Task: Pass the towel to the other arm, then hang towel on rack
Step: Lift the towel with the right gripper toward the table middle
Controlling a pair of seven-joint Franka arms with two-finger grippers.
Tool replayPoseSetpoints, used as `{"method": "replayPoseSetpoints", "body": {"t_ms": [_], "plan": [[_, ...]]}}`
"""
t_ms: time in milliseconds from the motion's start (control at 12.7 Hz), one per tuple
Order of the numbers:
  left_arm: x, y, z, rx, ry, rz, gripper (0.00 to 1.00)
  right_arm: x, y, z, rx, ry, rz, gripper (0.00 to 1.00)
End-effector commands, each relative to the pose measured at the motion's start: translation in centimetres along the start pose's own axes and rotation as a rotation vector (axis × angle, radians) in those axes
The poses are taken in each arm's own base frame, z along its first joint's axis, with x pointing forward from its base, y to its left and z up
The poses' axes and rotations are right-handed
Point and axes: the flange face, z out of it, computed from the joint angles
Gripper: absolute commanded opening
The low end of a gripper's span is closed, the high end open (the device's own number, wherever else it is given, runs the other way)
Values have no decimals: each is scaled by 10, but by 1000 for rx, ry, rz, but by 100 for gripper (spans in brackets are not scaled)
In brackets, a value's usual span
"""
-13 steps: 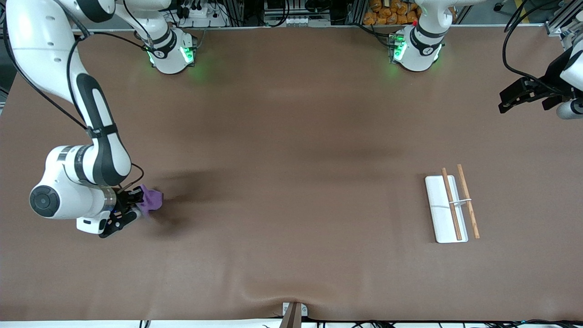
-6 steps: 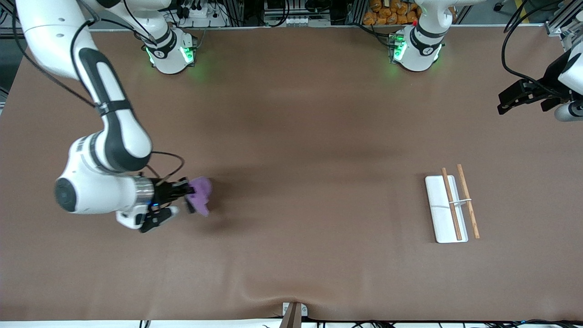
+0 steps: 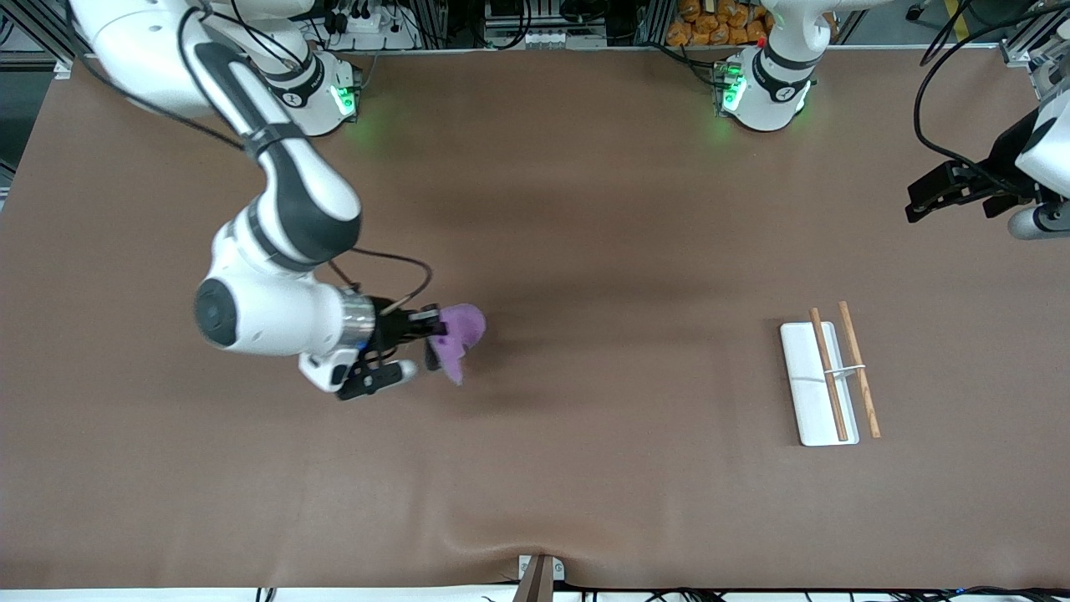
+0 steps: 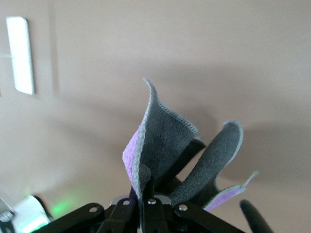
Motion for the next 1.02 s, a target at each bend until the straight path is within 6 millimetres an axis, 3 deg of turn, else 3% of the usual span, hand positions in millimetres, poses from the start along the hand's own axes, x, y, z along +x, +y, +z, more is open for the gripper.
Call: {"method": "replayPoseSetpoints", "body": {"t_ms": [0,158,237,631,946], "plan": [[6,-3,-1,-22,9,-6,100,-15,-71,9,63,29,87,0],[8,1,0,-54,14,-9,100,-33,-121,20,91,35,133,0],[10,3,3,-78,7,-11,100,-37,-134,26,104,45,157,0],[22,14,18,-187,-22,-77,100,-58,-195,32,192,86,242,0],[34,28,38,-306,-90,-171,100,-71,-222,51,226,104,280,0]]}}
